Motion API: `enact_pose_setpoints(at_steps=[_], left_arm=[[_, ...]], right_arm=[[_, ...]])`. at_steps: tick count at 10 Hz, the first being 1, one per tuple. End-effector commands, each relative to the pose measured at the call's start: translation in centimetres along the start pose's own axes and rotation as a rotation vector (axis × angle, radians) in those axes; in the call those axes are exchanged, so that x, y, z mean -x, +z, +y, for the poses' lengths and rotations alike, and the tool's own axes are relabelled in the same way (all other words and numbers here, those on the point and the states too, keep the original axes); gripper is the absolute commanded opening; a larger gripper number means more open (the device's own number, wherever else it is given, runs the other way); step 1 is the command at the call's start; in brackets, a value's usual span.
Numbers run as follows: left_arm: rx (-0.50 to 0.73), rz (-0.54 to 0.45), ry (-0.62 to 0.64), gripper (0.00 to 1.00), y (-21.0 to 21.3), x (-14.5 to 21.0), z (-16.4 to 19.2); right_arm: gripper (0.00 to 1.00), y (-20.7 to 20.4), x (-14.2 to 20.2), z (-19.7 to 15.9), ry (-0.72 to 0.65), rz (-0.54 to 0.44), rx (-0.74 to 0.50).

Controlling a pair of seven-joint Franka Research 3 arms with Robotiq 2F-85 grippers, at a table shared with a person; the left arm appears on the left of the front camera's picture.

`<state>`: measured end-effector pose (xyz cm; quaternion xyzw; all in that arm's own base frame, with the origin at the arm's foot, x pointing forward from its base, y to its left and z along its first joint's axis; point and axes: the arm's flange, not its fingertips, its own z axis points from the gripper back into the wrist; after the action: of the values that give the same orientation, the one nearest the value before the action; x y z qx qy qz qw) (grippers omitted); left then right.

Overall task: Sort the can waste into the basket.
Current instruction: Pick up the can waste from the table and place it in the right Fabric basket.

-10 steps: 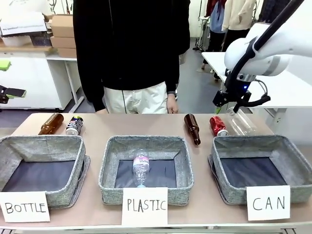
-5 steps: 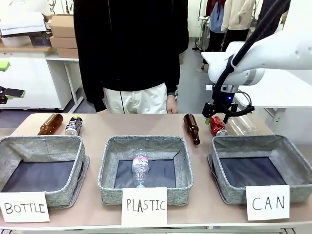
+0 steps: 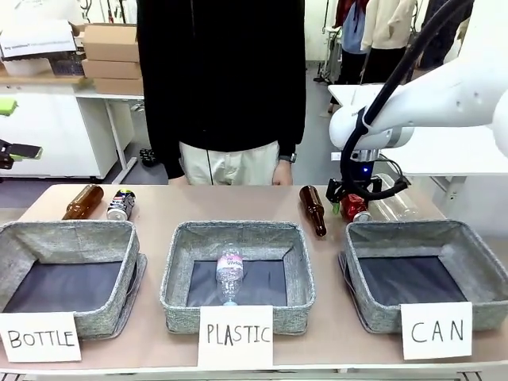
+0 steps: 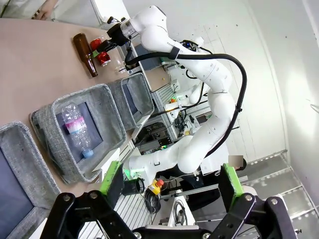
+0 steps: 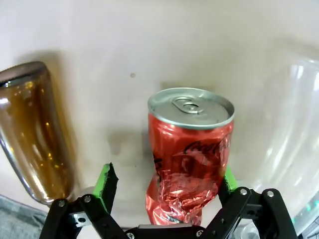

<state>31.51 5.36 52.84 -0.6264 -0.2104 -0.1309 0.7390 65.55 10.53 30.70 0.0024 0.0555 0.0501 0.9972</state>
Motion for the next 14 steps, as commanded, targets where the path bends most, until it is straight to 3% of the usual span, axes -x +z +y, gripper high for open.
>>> enact_pose_setpoints(at_steps=[1, 2, 3, 4, 5, 8, 11, 12, 13, 14], left_arm=[[0.020, -0.008, -0.023, 1.00, -0.1, -0.1, -0.2], [0.020, -0.008, -0.023, 1.00, -0.1, -0.1, -0.2], [0.020, -0.008, -0.023, 1.00, -0.1, -0.1, -0.2], [0.020, -0.008, -0.023, 1.00, -0.1, -0.1, -0.2], [0.020, -0.008, -0.023, 1.00, -0.1, -0.1, -0.2], [0.020, -0.008, -0.023, 1.00, -0.1, -0.1, -0.2], [0.020, -0.008, -0.023, 1.00, -0.1, -0.1, -0.2], [0.020, -0.008, -0.023, 1.00, -0.1, -0.1, -0.2], [0.020, -0.008, -0.023, 1.00, -0.1, -0.1, -0.2], [0.020, -0.008, -0.023, 1.00, -0.1, -0.1, -0.2]], right_arm=[[0.41, 0.9, -0.8, -0.3, -0.011, 0.011, 0.012], [0.41, 0.9, -0.8, -0.4, -0.008, 0.013, 0.008], [0.00, 0.8, -0.7, -0.4, -0.007, 0.012, 0.009], [0.38, 0.7, -0.8, -0.5, -0.008, 0.010, 0.007], [0.00, 0.5, -0.8, -0.4, -0.008, 0.016, 0.009], [0.00, 0.3, -0.8, -0.6, -0.028, 0.022, 0.012], [0.00, 2.3, 0.2, -1.1, -0.026, -0.039, 0.025], [0.00, 5.2, 1.9, -1.3, 0.015, -0.071, 0.005], [0.00, 9.1, 5.3, -1.4, 0.034, -0.090, 0.008], [0.00, 13.0, 10.0, -1.4, 0.143, -0.153, 0.011]])
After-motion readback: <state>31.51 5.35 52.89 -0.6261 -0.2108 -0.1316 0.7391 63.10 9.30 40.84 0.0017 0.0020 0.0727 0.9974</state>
